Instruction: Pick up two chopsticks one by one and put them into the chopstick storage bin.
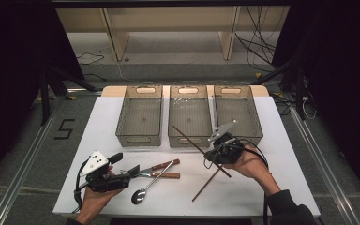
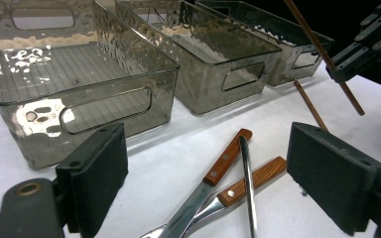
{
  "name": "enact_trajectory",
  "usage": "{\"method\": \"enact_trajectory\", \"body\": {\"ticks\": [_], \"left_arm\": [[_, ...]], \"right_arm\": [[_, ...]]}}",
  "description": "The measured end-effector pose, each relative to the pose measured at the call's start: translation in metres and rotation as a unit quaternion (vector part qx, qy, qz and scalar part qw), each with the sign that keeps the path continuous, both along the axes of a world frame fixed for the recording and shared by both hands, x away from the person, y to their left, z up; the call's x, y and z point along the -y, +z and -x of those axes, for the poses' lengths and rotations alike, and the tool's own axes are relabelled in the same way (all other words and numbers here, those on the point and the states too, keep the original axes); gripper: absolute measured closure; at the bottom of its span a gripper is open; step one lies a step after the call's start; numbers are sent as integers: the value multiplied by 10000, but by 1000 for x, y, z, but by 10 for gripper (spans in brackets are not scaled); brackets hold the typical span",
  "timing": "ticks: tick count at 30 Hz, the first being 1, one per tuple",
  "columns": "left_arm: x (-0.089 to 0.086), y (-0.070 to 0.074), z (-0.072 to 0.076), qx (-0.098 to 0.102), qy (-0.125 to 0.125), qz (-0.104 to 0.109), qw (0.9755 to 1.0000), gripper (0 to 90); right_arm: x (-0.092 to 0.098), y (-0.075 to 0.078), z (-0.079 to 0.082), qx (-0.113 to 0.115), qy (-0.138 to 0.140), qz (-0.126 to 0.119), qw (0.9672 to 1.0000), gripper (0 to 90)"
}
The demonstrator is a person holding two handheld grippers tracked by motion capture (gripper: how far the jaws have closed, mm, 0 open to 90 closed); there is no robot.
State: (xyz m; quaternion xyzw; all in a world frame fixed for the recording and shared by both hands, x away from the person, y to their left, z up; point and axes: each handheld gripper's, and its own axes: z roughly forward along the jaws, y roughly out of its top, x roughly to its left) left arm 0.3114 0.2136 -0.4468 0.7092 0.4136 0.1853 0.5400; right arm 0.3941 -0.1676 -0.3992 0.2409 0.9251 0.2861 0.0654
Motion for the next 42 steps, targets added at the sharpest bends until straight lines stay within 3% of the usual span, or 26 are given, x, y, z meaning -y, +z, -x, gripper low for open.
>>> {"method": "enact_trajectory", "body": {"ticks": [6, 14, 19, 22, 30, 35, 42], "left_arm": [[3, 2, -2, -100, 39, 2, 9999, 158], [18, 12, -7, -462, -23, 253, 9986, 158], [33, 21, -16, -662, -143, 294, 9973, 159], [42, 25, -22, -788, -241, 263, 9963, 159], [65, 36, -35, -1024, -407, 523, 9925, 164], [72, 40, -40, -1015, -472, 561, 9921, 197], [81, 40, -47, -1129, -597, 677, 9895, 355]], "right_arm": [[-8, 1, 1, 11, -143, -184, 9997, 852], [-19, 3, 6, -35, -369, -624, 9974, 852], [-27, 2, 9, 20, -560, -830, 9950, 851], [-31, 2, 12, 47, -553, -929, 9941, 851], [-46, -2, 22, 97, -461, -1195, 9917, 850], [-52, -4, 25, 142, -416, -1272, 9909, 850], [-59, -7, 28, 136, -409, -1376, 9895, 850]]}}
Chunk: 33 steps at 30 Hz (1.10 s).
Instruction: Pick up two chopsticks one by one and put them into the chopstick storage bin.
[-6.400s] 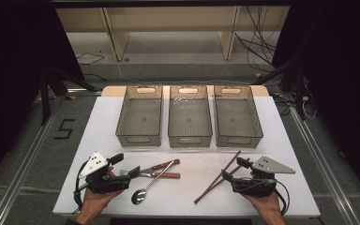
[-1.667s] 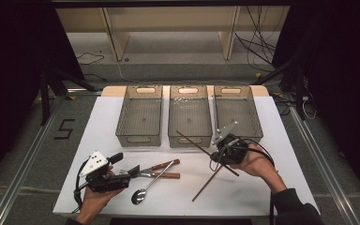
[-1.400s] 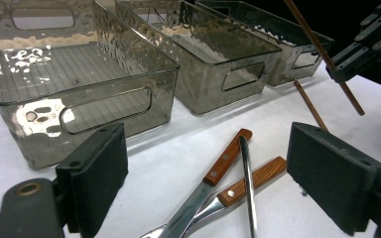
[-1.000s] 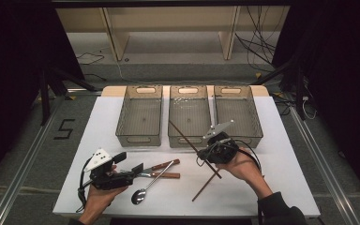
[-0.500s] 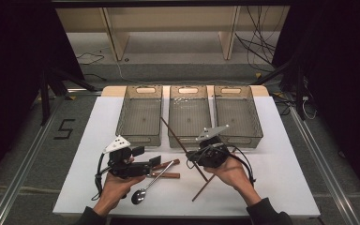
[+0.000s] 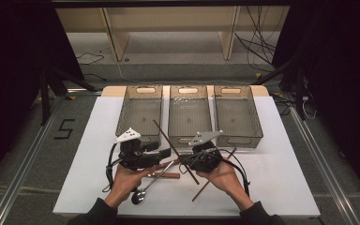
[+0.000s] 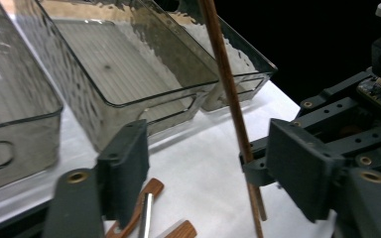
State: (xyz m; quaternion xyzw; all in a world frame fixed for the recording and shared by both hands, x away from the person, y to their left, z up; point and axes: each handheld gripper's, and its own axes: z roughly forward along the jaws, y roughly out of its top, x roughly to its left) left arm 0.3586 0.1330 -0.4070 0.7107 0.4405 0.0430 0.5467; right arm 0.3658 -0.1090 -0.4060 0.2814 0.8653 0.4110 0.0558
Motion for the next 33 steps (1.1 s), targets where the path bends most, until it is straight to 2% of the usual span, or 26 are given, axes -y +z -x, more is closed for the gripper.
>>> {"method": "enact_trajectory", "body": {"ticks": [3, 4, 7, 9, 13, 18, 25, 30, 33], "left_arm": [[3, -1, -2, -91, -79, 135, 9998, 422], [4, -1, -3, -99, -100, 159, 9998, 422], [6, -2, -5, -143, -183, 214, 9995, 521], [8, -3, -6, -183, -241, 249, 9992, 539], [10, -5, -8, -303, -321, 367, 9984, 634], [11, -8, -9, -354, -422, 436, 9975, 679], [12, -11, -9, -440, -507, 560, 9962, 796], [10, -11, -11, -520, -603, 733, 9941, 830], [9, -9, -11, -500, -609, 719, 9943, 840]], "right_arm": [[-2, -2, 0, 4, 1, -30, 10000, 850], [-2, -2, 0, 4, 1, -30, 10000, 850], [-4, -3, 1, -15, 4, -52, 10000, 850], [-5, -4, 2, -26, 13, -77, 10000, 850], [-5, -4, 3, 6, 5, -132, 9999, 850], [-6, -4, 3, 7, 34, -186, 9998, 849], [-7, -5, 4, 22, 46, -229, 9997, 849], [-7, -5, 4, 44, 53, -270, 9996, 844], [-6, -5, 4, 47, 34, -307, 9995, 815]]}}
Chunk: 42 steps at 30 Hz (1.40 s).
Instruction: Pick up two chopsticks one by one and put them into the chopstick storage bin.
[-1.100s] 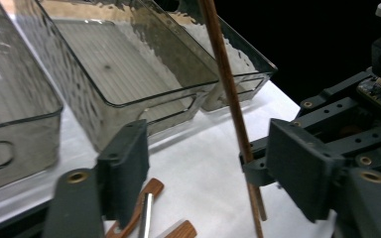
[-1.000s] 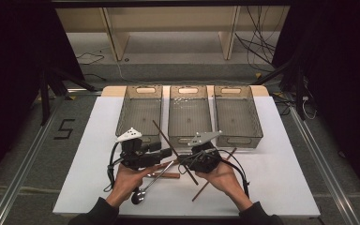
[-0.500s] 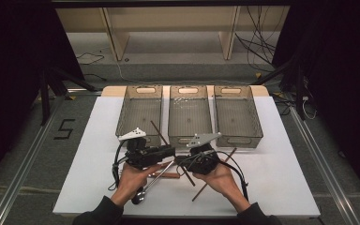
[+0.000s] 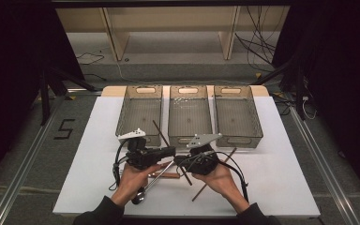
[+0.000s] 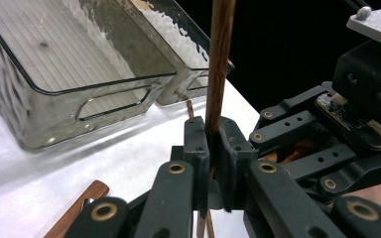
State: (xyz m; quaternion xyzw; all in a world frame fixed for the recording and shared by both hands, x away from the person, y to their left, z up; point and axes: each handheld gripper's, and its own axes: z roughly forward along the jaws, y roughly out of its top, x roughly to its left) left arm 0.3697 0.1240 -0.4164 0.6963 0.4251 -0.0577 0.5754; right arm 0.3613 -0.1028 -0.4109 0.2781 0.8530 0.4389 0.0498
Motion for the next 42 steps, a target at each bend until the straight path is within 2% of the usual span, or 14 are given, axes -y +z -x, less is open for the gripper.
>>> {"method": "enact_trajectory", "body": {"ticks": [1, 2, 4, 5, 6, 8, 14, 19, 33, 42], "left_arm": [[-1, 1, 0, 1, 14, 9, 10000, 841], [-3, 2, -1, 10, 15, -22, 10000, 843], [-8, 5, -4, 50, 74, -32, 10000, 843], [-11, 6, -6, 57, 105, -17, 9999, 843], [-16, 8, -8, 46, 153, 4, 9999, 843], [-23, 11, -13, 32, 202, -11, 9998, 842], [-47, 23, -28, 37, 398, -101, 9991, 842], [-59, 36, -37, 125, 515, -195, 9984, 842], [-85, 77, -68, 316, 850, -375, 9952, 841], [-97, 90, -92, 297, 1090, -525, 9922, 841]], "right_arm": [[1, 1, 0, -1, -13, -31, 10000, 787], [3, 3, 0, -16, -14, -73, 10000, 707], [8, 4, 1, 9, -6, -123, 9999, 660], [8, 4, 1, 9, -6, -123, 9999, 660], [15, 5, 3, 28, -64, -117, 9999, 571], [20, 4, 4, 47, -99, -58, 9999, 516], [35, -1, 10, 84, -126, -58, 9999, 412], [51, -6, 13, 90, -204, -121, 9997, 340], [71, -13, 19, 20, -415, -183, 9990, 289], [74, -12, 23, 66, -441, -217, 9988, 258]]}}
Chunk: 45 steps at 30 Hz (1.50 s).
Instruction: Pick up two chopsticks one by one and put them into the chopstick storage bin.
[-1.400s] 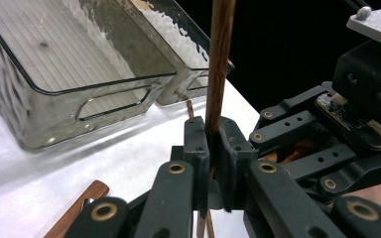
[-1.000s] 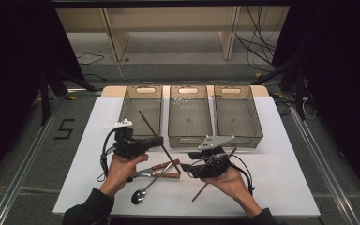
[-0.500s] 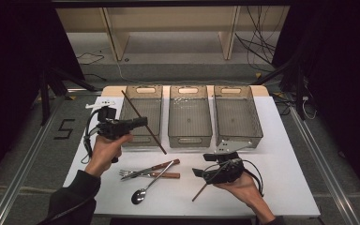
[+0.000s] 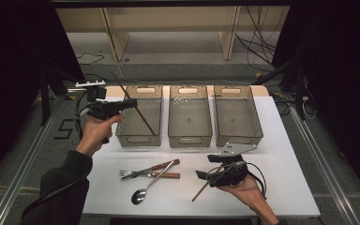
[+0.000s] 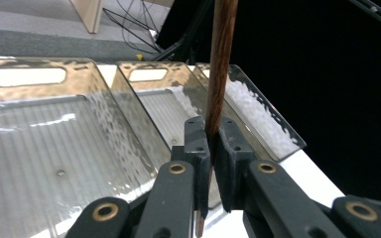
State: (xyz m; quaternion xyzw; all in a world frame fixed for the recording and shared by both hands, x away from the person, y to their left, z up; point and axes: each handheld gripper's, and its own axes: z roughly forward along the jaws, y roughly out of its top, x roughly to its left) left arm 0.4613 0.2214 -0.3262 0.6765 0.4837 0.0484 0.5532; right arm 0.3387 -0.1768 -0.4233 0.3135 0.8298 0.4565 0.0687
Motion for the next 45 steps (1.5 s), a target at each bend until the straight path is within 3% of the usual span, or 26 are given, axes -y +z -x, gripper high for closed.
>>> {"method": "enact_trajectory", "body": {"ticks": [8, 20, 35, 45], "left_arm": [[0, -2, -20, -174, 151, -98, 9997, 840], [7, -24, -46, -658, 320, -256, 9970, 839], [14, -47, -54, -951, 337, -309, 9944, 837], [24, -54, -58, -1116, 253, -415, 9926, 835]], "right_arm": [[2, -1, 2, -10, 3, -28, 10000, 254], [3, -2, 4, -4, 10, -26, 10000, 245], [3, -3, 5, -22, 13, -20, 10000, 244], [4, -3, 5, -19, 26, -23, 10000, 243]]}}
